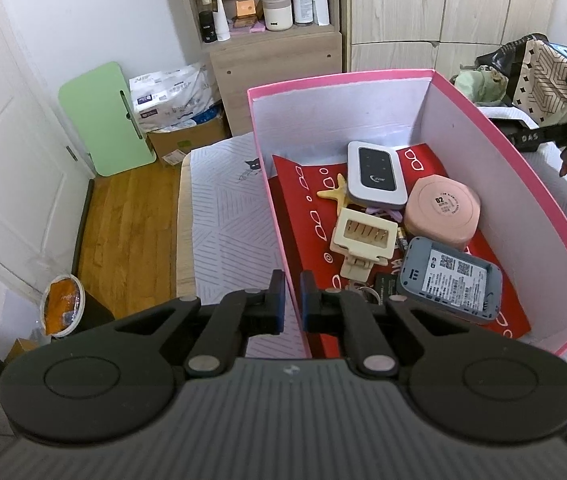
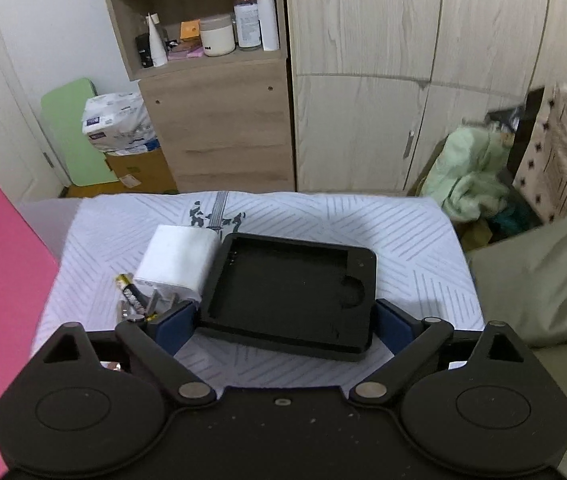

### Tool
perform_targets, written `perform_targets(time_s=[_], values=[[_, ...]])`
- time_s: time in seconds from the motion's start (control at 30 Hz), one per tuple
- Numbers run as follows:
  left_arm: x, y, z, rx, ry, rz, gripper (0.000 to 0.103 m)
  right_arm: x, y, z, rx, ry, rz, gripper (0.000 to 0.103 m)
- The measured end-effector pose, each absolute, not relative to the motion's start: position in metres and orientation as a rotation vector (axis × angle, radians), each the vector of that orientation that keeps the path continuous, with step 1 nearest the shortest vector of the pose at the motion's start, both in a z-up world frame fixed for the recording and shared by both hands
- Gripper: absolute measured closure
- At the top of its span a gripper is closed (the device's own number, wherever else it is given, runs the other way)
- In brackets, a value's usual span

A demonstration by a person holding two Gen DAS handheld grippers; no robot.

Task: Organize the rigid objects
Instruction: 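Grasp the black phone tray with the right gripper, then carry the black tray into the pink box and release it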

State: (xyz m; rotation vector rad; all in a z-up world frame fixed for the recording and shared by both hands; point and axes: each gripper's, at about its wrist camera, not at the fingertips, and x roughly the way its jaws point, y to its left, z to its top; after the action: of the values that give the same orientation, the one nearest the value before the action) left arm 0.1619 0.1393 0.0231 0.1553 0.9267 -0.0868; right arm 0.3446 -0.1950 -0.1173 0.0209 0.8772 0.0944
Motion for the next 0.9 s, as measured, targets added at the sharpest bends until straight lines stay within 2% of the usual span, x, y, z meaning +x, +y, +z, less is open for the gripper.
perform_targets(time_s=[0.53, 0.9], values=[[0.161, 0.140, 0.029, 0.159, 0.918, -0.095, 0.096, 0.298, -0.201, -0.104, 0.068, 0.879, 0.141, 0.008], [0.157, 0.143, 0.029, 0.119, 0.902, -0.092, 0.096, 0.243, -0.191, -0.048, 0.080, 0.759, 0.237, 0.008]])
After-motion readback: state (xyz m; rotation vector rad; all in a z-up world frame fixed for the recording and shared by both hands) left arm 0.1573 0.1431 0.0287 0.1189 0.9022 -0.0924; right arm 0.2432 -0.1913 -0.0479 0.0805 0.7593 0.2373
